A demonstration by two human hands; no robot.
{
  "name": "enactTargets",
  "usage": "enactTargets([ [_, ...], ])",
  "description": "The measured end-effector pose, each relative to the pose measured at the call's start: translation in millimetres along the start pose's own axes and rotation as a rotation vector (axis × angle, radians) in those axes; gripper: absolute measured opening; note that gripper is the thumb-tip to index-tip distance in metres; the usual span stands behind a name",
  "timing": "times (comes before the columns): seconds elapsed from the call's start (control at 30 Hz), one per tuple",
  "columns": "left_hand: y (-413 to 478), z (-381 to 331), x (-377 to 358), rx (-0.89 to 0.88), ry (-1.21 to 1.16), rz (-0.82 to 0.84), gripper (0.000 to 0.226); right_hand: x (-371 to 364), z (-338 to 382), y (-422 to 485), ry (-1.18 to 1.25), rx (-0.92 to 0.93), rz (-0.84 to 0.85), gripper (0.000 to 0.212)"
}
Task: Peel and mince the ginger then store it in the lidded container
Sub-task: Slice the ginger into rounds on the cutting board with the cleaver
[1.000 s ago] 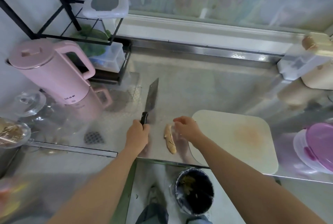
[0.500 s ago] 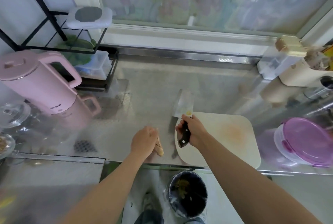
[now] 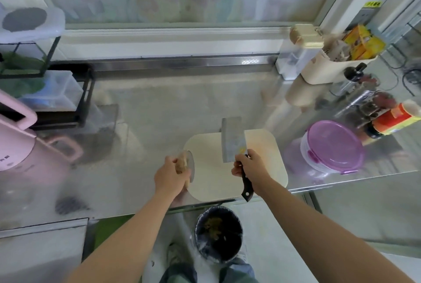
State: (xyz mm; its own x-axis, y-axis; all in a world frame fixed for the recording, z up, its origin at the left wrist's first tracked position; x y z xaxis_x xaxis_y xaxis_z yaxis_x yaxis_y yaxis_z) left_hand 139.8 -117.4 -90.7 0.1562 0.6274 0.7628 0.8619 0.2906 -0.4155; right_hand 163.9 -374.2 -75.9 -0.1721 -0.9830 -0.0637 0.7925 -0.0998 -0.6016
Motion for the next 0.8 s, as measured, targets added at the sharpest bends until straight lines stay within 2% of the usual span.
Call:
enactTargets([
  [0.17,-15.2,-75.2,-49.8,-0.155,-0.015,0.080,0.024,50.6,7.6,4.2,-0.200,0.069,-0.045,0.007],
  [0.23,-15.9,-87.5,-63.5,-0.177,0.022,0.059,0.022,67.2,12.5,5.0,-0.298,0.100,-0.048,0.002],
  [0.4,-18.9,-107.9,-76.4,-0.268,0.275,-0.045,0.010,91.6,21.2,12.1,-0.458,0.134,-0.018,0.009],
  [0.5,-22.5,-115.2,-75.6,-0.310,0.350,-0.103,0.011,93.2,25.0,17.9,-0.521,0.153,0.029,0.005],
  [0.67,-29.6,-121.8,-57.4,-0.305,0.456,-0.289,0.033,84.1,28.8,22.6,-0.626,0.224,0.132,0.008],
  [0.8,-40.6,-114.6,-58.5,-0.236,0.358,-0.232,0.035,77.2,30.8,21.1,-0.708,0.296,0.148,0.008],
])
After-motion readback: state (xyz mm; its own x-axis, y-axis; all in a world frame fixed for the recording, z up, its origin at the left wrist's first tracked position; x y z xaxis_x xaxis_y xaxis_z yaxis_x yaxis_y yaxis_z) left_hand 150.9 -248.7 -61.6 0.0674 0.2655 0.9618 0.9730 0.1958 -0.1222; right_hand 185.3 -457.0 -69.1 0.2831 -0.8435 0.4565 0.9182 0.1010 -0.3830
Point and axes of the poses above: each hand's wrist, its own y-axis towards the middle knuckle, its own x-axis out of the back of the hand, z = x × y, the point moved 10 cm from there along y, towards the middle knuckle, and after that the axes turned 8 degrees about y, right-handed, at the moved point
